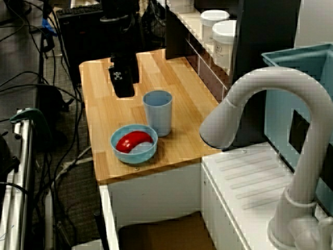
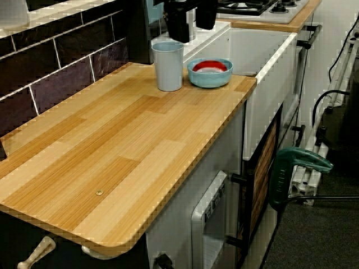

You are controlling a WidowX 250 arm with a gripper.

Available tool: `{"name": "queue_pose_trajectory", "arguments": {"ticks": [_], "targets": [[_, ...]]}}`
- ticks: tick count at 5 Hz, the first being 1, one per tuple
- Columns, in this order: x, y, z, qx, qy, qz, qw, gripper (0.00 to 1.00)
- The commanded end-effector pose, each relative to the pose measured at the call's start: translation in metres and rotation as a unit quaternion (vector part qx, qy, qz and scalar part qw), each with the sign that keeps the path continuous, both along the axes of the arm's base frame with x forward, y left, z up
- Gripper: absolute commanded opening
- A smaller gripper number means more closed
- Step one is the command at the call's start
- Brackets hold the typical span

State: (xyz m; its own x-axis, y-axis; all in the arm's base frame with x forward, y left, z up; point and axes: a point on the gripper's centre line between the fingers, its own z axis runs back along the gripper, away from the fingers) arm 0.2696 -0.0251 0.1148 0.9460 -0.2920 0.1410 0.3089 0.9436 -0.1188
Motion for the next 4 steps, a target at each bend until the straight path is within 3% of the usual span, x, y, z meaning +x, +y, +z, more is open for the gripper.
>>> {"name": "queue_pose_trajectory", "arguments": {"ticks": [1,2,4], "targets": [[-0.016,-0.037,0.009,0.003,-0.019,-0.052,0.9984,1.0],[-0.023,-0.051,0.001,0.01,-0.03,-0.096,0.9949,1.0],[-0.018,-0.062,-0.017,-0.001,-0.068,-0.223,0.9725,1.0]]}}
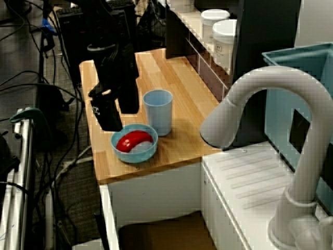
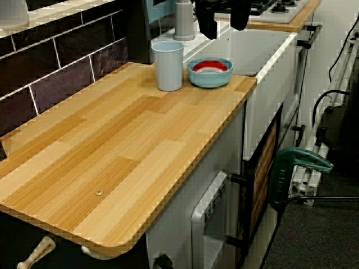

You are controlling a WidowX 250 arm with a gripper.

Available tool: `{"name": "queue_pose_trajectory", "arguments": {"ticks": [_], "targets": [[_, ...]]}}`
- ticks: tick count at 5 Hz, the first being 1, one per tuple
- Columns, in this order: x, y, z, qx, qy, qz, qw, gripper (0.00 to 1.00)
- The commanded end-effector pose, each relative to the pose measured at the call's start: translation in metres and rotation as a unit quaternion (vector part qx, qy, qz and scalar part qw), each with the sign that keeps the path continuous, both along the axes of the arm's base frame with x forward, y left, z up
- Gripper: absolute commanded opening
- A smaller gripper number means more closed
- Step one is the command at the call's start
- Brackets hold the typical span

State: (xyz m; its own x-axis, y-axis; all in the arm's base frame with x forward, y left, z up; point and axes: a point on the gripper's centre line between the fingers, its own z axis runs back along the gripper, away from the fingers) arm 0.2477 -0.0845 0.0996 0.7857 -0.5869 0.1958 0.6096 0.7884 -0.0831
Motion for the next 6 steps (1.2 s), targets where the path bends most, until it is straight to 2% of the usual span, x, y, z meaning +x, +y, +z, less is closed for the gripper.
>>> {"name": "queue_pose_trajectory", "arguments": {"ticks": [1,2,3,4,6], "targets": [[0.008,-0.011,-0.001,-0.013,-0.042,-0.123,0.9915,1.0],[0.009,-0.019,-0.007,-0.013,-0.036,-0.156,0.987,1.0],[0.009,-0.033,-0.017,-0.007,-0.046,-0.169,0.9845,1.0],[0.013,-0.039,-0.02,-0.022,-0.038,-0.183,0.9822,1.0],[0.024,-0.045,-0.03,-0.021,-0.043,-0.184,0.9819,1.0]]}}
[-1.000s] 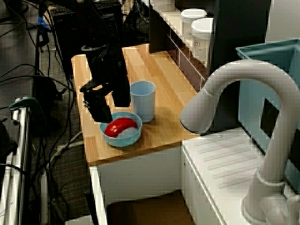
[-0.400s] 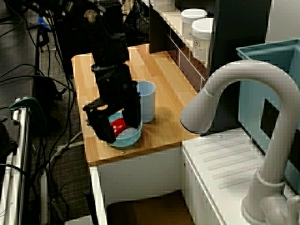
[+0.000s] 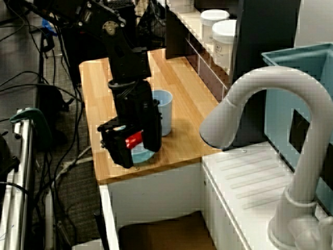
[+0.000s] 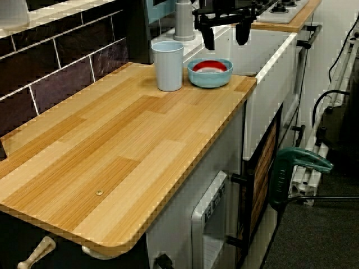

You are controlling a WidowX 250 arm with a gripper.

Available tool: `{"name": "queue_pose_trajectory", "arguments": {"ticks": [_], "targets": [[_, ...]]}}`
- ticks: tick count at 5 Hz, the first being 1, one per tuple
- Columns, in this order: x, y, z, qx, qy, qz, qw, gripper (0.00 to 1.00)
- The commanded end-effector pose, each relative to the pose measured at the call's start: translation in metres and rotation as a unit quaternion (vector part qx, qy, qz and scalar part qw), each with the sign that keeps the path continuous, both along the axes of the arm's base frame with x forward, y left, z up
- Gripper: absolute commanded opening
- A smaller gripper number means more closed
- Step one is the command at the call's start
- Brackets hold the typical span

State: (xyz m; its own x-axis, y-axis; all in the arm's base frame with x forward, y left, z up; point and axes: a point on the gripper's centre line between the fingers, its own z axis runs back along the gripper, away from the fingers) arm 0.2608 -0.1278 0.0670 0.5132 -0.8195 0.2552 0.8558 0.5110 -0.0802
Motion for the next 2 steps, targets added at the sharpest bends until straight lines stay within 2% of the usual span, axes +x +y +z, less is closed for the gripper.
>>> {"name": "queue_pose_trajectory", "arguments": {"ticks": [1,2], "targets": [[0.015,-0.003,-0.006,-0.004,-0.02,-0.001,0.9998,1.0],[0.019,-0.006,-0.018,0.001,-0.017,-0.003,0.9998,1.0]]}}
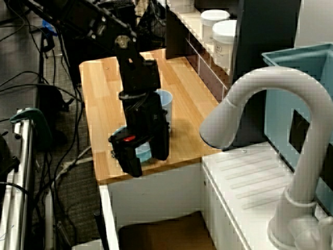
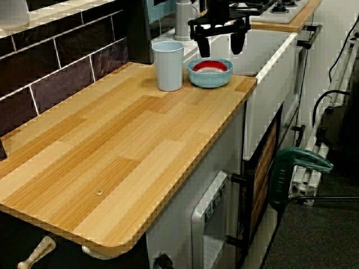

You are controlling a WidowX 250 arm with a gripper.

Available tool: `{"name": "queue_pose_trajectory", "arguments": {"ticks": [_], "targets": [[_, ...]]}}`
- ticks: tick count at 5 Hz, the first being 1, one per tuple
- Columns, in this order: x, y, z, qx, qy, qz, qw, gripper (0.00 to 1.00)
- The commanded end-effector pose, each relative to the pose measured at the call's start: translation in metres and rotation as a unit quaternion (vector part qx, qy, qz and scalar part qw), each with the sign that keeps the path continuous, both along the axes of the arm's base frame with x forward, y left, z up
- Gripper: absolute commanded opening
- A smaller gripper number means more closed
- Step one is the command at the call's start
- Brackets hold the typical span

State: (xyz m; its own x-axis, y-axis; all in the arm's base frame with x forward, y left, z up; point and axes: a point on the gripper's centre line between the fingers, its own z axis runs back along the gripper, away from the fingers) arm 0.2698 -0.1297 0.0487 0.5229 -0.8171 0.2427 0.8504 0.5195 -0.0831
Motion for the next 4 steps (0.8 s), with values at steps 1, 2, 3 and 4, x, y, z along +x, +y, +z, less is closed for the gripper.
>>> {"name": "queue_pose_trajectory", "arguments": {"ticks": [1,2,3,4], "targets": [[0.015,0.0,-0.004,0.002,-0.022,-0.009,0.9997,1.0],[0.019,0.015,-0.003,0.013,-0.016,-0.026,0.9995,1.0],[0.015,0.029,0.003,0.036,-0.004,-0.079,0.9962,1.0],[0.008,0.05,0.007,0.05,0.008,-0.129,0.9904,1.0]]}}
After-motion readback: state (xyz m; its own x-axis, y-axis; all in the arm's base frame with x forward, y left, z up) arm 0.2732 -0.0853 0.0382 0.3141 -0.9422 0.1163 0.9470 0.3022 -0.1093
